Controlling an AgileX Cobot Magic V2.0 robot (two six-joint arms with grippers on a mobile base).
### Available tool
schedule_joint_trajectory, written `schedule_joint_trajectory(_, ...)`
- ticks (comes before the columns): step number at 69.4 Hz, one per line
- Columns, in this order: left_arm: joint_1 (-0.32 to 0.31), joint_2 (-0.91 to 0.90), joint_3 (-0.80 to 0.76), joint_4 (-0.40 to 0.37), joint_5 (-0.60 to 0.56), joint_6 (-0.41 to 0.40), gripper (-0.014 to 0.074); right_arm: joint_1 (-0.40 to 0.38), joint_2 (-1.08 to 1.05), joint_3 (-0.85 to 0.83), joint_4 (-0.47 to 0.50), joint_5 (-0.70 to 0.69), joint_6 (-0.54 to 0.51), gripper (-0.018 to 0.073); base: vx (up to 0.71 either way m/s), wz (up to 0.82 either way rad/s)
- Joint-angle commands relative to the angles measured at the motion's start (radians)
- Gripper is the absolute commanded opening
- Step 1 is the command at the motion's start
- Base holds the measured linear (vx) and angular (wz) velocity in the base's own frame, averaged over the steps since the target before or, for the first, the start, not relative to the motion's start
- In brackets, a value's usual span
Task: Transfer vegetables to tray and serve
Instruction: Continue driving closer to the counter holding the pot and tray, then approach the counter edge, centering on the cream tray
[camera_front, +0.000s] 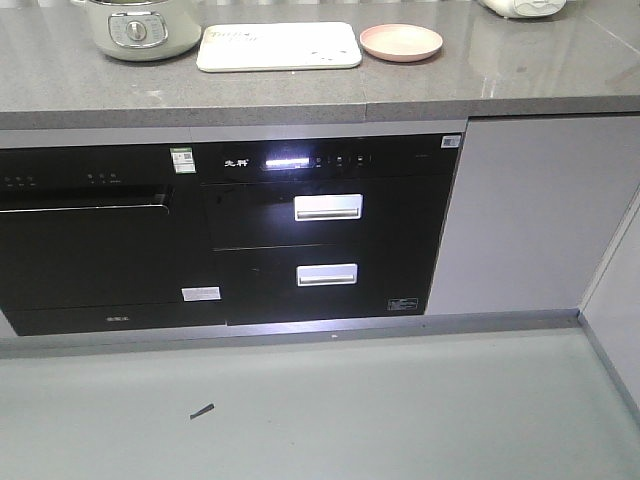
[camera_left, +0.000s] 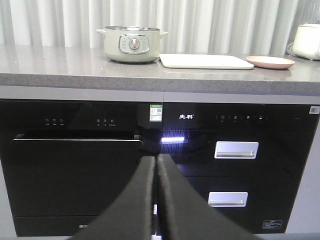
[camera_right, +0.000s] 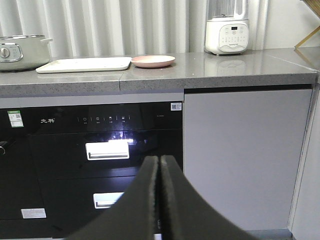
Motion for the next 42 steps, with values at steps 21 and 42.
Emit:
schedule_joint_trajectory(21,0.003,-0.006,0.010,-0.006,-0.074,0.000,-0.0006,-0.005,-0.003,0.007,-0.006,-0.078,0.000,-0.0004,0.09,0.00)
schedule_joint_trajectory(42,0.003,-0.006,0.010,-0.006,-0.074,0.000,-0.0006,-0.005,-0.003,0.007,-0.006,-0.078,0.000,-0.0004,0.08,-0.01)
